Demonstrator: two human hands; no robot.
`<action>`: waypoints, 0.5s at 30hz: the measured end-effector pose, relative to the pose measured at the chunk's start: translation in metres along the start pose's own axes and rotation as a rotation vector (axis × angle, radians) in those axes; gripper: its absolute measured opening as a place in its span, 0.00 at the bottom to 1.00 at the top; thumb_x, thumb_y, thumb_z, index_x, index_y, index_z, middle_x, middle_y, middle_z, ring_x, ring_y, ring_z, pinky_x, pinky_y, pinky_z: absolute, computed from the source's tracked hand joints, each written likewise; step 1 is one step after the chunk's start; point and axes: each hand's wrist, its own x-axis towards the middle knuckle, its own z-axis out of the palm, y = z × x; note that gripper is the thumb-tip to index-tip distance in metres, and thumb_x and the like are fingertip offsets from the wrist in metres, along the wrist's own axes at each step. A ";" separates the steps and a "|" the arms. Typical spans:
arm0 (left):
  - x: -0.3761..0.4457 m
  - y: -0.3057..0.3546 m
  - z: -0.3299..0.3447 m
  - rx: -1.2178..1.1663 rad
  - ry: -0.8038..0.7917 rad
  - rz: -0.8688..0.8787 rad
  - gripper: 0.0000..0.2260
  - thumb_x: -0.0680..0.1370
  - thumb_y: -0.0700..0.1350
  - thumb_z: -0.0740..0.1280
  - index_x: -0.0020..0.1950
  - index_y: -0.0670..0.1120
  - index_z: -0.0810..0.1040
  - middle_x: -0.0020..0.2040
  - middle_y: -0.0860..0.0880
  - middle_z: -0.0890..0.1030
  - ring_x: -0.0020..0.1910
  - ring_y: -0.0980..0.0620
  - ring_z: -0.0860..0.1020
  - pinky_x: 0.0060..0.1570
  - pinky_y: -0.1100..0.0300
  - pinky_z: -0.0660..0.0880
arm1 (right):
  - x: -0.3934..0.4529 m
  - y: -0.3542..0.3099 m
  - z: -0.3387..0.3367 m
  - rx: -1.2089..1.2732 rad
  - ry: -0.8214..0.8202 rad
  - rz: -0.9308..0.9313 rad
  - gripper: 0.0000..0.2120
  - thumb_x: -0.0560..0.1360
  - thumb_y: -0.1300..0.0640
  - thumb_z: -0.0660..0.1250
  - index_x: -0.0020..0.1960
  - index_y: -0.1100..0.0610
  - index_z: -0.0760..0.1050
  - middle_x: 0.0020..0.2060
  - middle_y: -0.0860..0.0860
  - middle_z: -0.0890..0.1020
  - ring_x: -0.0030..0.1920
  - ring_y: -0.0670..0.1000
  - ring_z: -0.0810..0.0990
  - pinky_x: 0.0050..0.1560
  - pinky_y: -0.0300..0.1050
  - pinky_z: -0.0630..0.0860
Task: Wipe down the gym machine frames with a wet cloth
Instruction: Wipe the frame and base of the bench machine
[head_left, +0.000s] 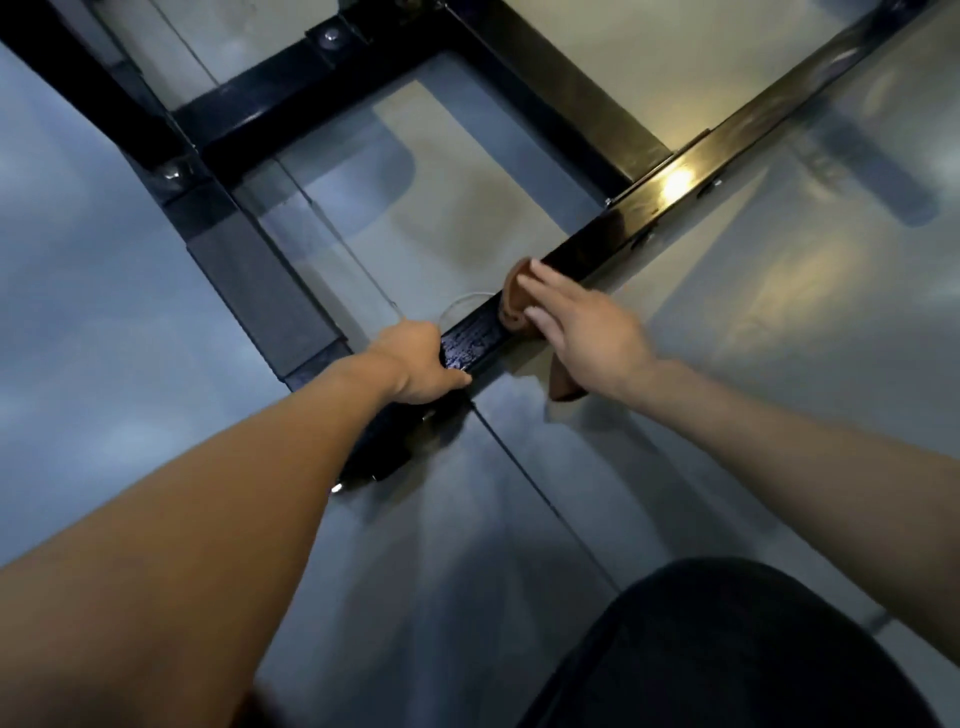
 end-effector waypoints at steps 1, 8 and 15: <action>-0.001 0.005 0.001 -0.019 0.029 -0.023 0.24 0.76 0.66 0.70 0.50 0.45 0.76 0.57 0.40 0.82 0.55 0.39 0.79 0.45 0.57 0.71 | -0.005 0.006 0.002 -0.060 -0.013 -0.080 0.27 0.85 0.38 0.46 0.80 0.43 0.64 0.81 0.40 0.61 0.54 0.64 0.81 0.55 0.61 0.81; 0.017 0.034 0.015 -0.004 0.278 -0.021 0.34 0.75 0.74 0.61 0.67 0.49 0.72 0.59 0.43 0.81 0.59 0.39 0.79 0.52 0.51 0.74 | 0.033 0.070 -0.037 -0.065 0.035 0.195 0.28 0.85 0.38 0.46 0.82 0.45 0.61 0.82 0.42 0.61 0.71 0.59 0.76 0.66 0.61 0.77; 0.048 0.063 0.028 -0.112 0.408 0.004 0.29 0.76 0.72 0.61 0.58 0.47 0.72 0.52 0.44 0.82 0.51 0.41 0.80 0.43 0.51 0.70 | 0.030 0.070 -0.043 -0.089 -0.053 0.046 0.26 0.85 0.39 0.47 0.82 0.42 0.60 0.81 0.37 0.58 0.69 0.56 0.77 0.62 0.60 0.79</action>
